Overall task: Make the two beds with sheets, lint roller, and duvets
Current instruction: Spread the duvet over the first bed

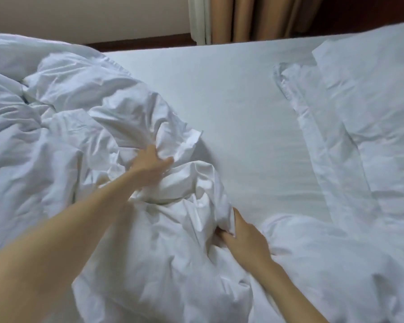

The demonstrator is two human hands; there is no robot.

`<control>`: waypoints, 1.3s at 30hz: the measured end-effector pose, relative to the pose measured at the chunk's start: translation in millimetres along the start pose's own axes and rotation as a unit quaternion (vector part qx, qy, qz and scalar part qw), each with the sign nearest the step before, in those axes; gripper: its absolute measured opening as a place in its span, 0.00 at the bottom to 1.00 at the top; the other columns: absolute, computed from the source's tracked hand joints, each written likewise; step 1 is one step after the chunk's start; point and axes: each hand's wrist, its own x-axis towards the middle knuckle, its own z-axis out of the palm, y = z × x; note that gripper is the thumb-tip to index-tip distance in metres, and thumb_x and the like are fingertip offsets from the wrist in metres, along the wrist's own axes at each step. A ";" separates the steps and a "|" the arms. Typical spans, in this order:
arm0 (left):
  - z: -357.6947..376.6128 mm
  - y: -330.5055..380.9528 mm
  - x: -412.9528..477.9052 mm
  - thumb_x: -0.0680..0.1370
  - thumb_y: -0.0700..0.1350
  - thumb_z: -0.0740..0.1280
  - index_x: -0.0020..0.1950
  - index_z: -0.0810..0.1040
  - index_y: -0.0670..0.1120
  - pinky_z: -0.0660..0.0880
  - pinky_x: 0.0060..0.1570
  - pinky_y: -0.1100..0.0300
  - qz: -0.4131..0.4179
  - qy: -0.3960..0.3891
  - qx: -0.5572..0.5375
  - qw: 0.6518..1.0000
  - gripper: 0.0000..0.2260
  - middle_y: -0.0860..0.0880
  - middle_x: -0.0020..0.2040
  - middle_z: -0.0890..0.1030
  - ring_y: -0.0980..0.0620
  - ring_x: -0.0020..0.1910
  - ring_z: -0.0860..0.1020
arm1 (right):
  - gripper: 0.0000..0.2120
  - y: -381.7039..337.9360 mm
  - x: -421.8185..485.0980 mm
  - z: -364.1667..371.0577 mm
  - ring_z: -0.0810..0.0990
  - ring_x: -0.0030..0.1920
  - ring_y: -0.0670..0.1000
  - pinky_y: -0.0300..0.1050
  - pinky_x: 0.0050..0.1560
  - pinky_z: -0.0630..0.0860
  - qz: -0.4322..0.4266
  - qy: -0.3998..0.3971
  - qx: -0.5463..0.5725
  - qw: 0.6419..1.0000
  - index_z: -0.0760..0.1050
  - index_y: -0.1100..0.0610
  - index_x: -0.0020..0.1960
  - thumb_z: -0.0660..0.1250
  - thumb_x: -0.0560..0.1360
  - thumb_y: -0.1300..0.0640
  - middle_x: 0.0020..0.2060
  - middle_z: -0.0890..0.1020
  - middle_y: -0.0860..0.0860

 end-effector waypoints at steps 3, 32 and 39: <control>-15.8 -25.9 -59.7 0.73 0.69 0.57 0.65 0.72 0.49 0.67 0.62 0.55 0.049 -0.117 0.038 0.991 0.30 0.45 0.64 0.76 0.44 0.65 0.72 | 0.05 9.2 -39.8 -30.4 0.79 0.55 0.53 0.46 0.54 0.73 0.066 0.033 0.254 0.964 0.76 0.48 0.52 0.65 0.77 0.55 0.46 0.83 0.45; -220.5 458.4 -451.1 0.71 0.32 0.55 0.37 0.70 0.48 0.70 0.34 0.62 0.365 0.040 -0.533 0.762 0.12 0.53 0.34 0.72 0.57 0.34 0.71 | 0.09 25.3 -475.2 -435.3 0.83 0.51 0.52 0.49 0.56 0.77 -0.050 0.230 0.518 0.822 0.80 0.53 0.50 0.62 0.77 0.62 0.45 0.86 0.50; -115.2 653.4 -479.4 0.72 0.36 0.57 0.56 0.76 0.51 0.73 0.56 0.59 0.474 -0.016 -0.394 0.787 0.17 0.49 0.56 0.78 0.50 0.55 0.76 | 0.05 121.7 -520.2 -531.3 0.84 0.41 0.49 0.46 0.49 0.77 0.022 0.362 0.505 0.783 0.78 0.52 0.48 0.66 0.76 0.60 0.40 0.85 0.50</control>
